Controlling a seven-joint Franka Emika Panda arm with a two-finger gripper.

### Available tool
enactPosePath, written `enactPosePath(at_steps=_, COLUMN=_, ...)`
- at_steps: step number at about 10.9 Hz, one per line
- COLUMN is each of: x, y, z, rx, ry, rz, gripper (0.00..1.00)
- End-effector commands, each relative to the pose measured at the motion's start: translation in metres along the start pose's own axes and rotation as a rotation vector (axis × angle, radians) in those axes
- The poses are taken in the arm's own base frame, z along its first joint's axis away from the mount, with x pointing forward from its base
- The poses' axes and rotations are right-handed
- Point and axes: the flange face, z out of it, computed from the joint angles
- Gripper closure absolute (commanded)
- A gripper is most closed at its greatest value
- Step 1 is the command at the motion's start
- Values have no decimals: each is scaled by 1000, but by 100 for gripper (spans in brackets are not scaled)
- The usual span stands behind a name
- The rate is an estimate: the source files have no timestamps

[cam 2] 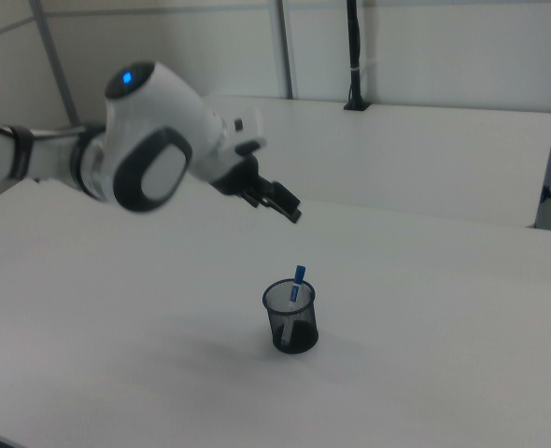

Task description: Insert the marker

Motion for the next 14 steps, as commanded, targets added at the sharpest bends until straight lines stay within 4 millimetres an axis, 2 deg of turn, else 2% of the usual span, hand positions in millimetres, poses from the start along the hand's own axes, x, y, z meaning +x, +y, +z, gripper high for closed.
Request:
enactPosePath(at_steps=1, x=31, y=-41, z=-47, rx=-2, ry=-240, rz=54, gripper=0)
enactPosePath(at_steps=4, x=47, y=-71, z=-89, rx=-9, ry=-334, rz=96, gripper=0)
enactPosePath(at_steps=7, x=37, y=-96, z=-107, rx=-6, ry=-460, rz=49, gripper=0)
enactPosePath(at_steps=8, x=37, y=-99, z=-105, rx=2, ry=-466, rz=43, gripper=0)
enactPosePath(at_steps=10, x=36, y=-105, z=-83, rx=-9, ry=-484, rz=5, gripper=0)
enactPosePath(at_steps=11, x=41, y=-109, z=-80, rx=0, ry=-477, rz=-37, gripper=0)
enactPosePath(at_steps=14, x=42, y=-98, z=-82, rx=16, ry=-481, rz=-104, gripper=0)
